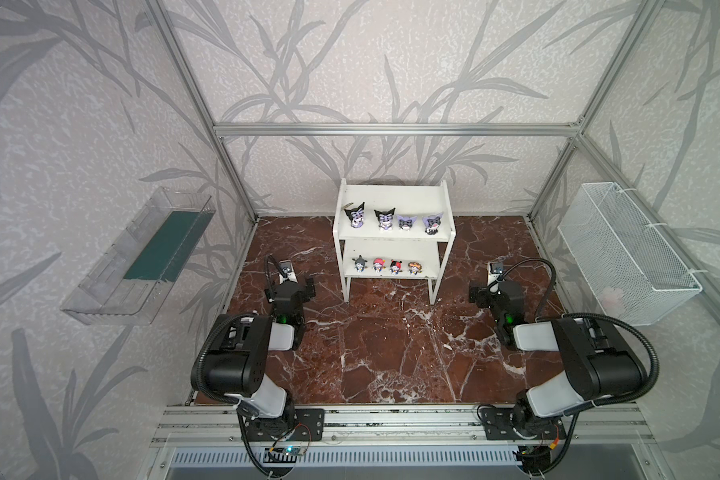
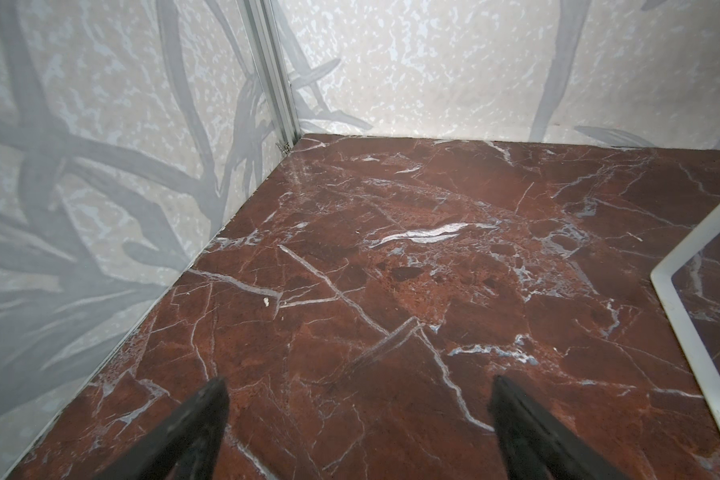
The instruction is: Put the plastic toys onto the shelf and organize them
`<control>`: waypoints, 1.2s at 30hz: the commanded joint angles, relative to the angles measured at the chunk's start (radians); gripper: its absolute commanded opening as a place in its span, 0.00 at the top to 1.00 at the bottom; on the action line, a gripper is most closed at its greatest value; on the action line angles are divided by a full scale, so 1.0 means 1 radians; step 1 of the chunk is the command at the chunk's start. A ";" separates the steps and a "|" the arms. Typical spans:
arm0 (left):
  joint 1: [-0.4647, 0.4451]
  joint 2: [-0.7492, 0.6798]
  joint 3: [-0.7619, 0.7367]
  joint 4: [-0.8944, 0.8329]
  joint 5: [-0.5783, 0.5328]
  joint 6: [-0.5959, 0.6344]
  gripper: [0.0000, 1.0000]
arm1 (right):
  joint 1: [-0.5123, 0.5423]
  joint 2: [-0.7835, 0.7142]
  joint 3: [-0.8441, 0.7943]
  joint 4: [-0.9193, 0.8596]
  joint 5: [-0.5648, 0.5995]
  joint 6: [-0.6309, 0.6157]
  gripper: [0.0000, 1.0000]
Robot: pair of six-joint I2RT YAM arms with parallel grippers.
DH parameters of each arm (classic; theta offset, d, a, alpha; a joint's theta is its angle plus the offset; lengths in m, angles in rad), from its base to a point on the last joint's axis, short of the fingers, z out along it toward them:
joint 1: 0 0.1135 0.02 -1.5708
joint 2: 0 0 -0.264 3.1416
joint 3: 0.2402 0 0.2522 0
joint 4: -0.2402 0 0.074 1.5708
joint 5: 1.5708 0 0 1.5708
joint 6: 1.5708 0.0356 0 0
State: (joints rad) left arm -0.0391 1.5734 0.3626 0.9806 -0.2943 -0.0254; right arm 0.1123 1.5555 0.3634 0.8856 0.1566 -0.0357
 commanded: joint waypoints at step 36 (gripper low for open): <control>-0.002 0.004 -0.007 0.026 -0.014 0.005 0.01 | 0.008 -0.013 0.028 -0.013 -0.005 -0.020 0.01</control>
State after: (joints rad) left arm -0.0391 1.5734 0.3626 0.9810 -0.2947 -0.0254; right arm 0.1169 1.5490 0.3695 0.8772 0.1345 -0.0574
